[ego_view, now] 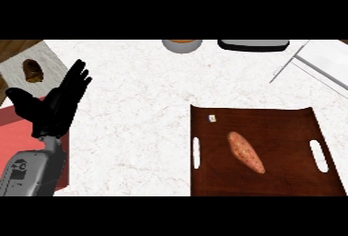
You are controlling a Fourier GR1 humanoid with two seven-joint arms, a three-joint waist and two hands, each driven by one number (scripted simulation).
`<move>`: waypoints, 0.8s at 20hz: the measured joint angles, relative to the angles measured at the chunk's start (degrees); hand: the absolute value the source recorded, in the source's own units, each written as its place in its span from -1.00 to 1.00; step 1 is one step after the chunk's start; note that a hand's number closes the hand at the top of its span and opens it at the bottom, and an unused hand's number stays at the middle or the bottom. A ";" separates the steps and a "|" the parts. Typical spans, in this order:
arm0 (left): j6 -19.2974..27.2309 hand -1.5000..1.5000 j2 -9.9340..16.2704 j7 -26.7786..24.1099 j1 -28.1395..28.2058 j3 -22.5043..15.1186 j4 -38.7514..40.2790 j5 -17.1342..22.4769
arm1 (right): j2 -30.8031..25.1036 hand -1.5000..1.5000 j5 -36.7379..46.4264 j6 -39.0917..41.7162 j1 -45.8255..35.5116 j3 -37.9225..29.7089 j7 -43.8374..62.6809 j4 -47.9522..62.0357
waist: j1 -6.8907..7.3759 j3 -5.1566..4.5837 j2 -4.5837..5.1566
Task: Pick the bell pepper from the tray and place it in the tiered shelf
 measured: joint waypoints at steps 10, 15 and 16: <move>-1.16 0.00 0.74 -0.58 0.36 1.04 0.12 0.72 | -8.81 -1.00 -0.09 17.24 -0.23 -0.32 2.88 7.48 | -0.10 0.12 0.19; -1.22 0.00 0.88 -0.56 0.70 1.62 0.26 1.07 | -12.64 -1.00 -1.04 20.71 1.81 -1.39 4.00 8.72 | -0.77 0.33 0.21; -1.09 0.00 0.96 -0.59 0.56 1.82 0.38 1.04 | -12.86 -1.00 -1.53 21.15 2.16 -1.86 4.17 9.04 | -1.01 0.38 0.22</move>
